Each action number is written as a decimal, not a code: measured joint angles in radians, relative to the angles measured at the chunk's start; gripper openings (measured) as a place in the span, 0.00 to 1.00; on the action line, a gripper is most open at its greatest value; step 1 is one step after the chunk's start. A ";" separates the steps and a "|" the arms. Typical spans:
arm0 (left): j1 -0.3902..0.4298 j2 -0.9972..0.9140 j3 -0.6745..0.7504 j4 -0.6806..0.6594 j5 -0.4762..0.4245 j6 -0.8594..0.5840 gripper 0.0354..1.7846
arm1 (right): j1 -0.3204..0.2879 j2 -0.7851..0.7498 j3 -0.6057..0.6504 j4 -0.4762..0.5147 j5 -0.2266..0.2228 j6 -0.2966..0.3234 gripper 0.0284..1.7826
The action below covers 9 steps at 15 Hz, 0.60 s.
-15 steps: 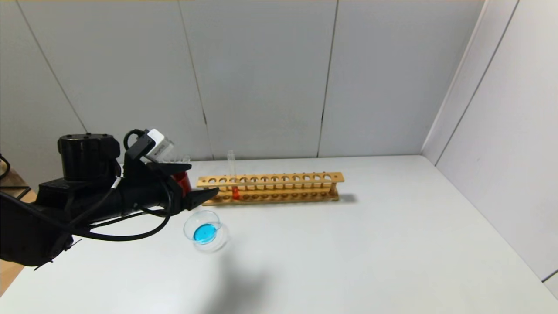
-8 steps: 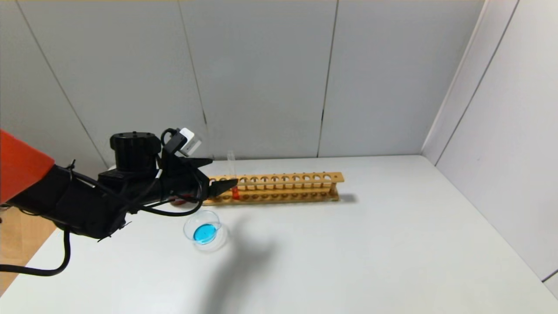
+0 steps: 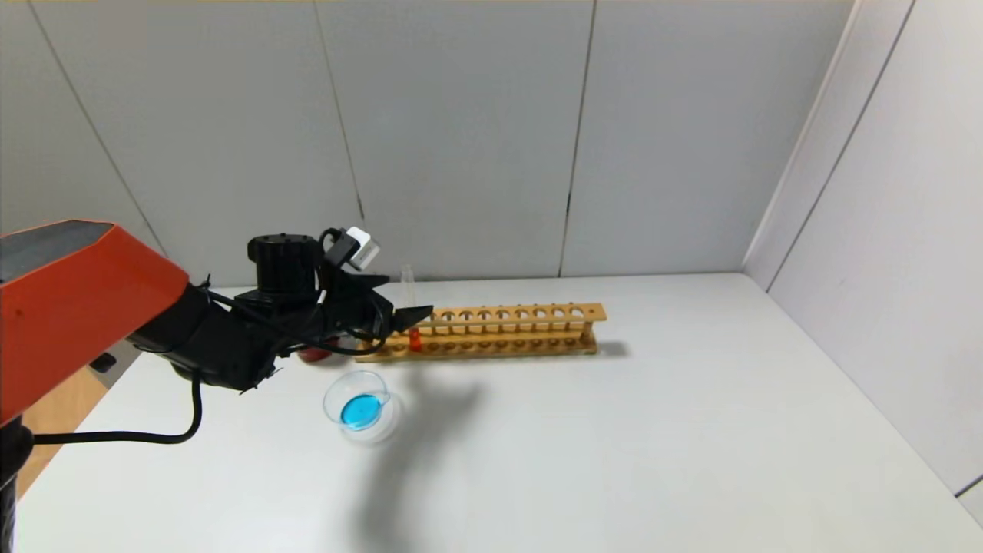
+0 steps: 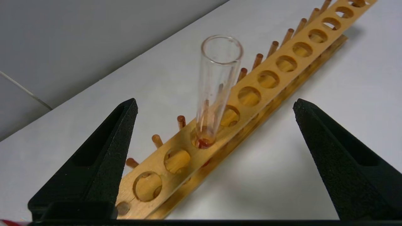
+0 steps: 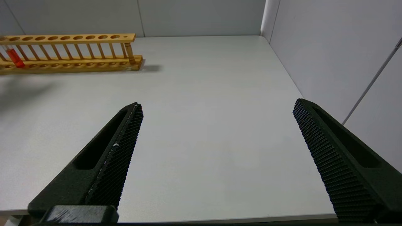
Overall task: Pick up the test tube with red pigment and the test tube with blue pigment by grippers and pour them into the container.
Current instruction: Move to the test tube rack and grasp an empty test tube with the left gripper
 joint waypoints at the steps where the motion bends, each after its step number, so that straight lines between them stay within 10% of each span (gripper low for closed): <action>1: -0.006 0.017 -0.019 -0.003 0.023 -0.029 0.98 | 0.000 0.000 0.000 0.000 0.000 0.000 0.98; 5: -0.012 0.053 -0.043 -0.006 0.048 -0.066 0.92 | 0.000 0.000 0.000 0.000 0.000 0.000 0.98; 9: -0.015 0.063 -0.045 -0.008 0.049 -0.065 0.65 | 0.000 0.000 0.000 0.000 0.000 0.000 0.98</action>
